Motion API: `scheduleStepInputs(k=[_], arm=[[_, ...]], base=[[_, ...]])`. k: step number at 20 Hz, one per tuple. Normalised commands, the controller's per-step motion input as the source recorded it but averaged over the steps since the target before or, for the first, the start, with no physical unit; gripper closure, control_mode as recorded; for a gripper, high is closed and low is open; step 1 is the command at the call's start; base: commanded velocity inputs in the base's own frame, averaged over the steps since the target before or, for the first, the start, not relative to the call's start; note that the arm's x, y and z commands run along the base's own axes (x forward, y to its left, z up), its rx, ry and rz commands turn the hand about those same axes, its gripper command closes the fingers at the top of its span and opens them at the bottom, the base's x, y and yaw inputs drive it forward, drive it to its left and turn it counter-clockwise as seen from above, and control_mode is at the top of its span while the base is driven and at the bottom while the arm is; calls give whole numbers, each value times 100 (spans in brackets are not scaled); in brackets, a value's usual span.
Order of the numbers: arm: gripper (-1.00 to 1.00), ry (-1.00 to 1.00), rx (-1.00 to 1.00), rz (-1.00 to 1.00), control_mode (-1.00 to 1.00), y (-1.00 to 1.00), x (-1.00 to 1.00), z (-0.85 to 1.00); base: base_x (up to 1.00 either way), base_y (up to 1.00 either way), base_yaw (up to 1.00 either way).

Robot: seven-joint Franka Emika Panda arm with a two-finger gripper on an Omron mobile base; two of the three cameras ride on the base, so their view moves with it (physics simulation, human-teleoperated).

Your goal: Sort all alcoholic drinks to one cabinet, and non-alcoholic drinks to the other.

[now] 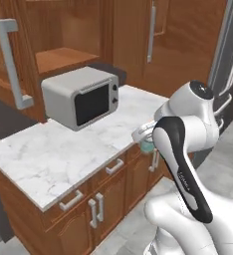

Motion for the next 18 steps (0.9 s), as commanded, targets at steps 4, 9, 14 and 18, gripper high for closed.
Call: scheduleStepInputs(k=[4, 9, 14, 18], arm=[[100, 0, 0, 0, 100, 0, 0, 0], [100, 0, 0, 0, 100, 0, 0, 0], [100, 0, 0, 0, 100, 0, 0, 0], [100, 0, 0, 0, 100, 0, 0, 0]], base=[[17, -20, 47], [40, -41, 46], [61, -48, 39], [55, -28, 36]])
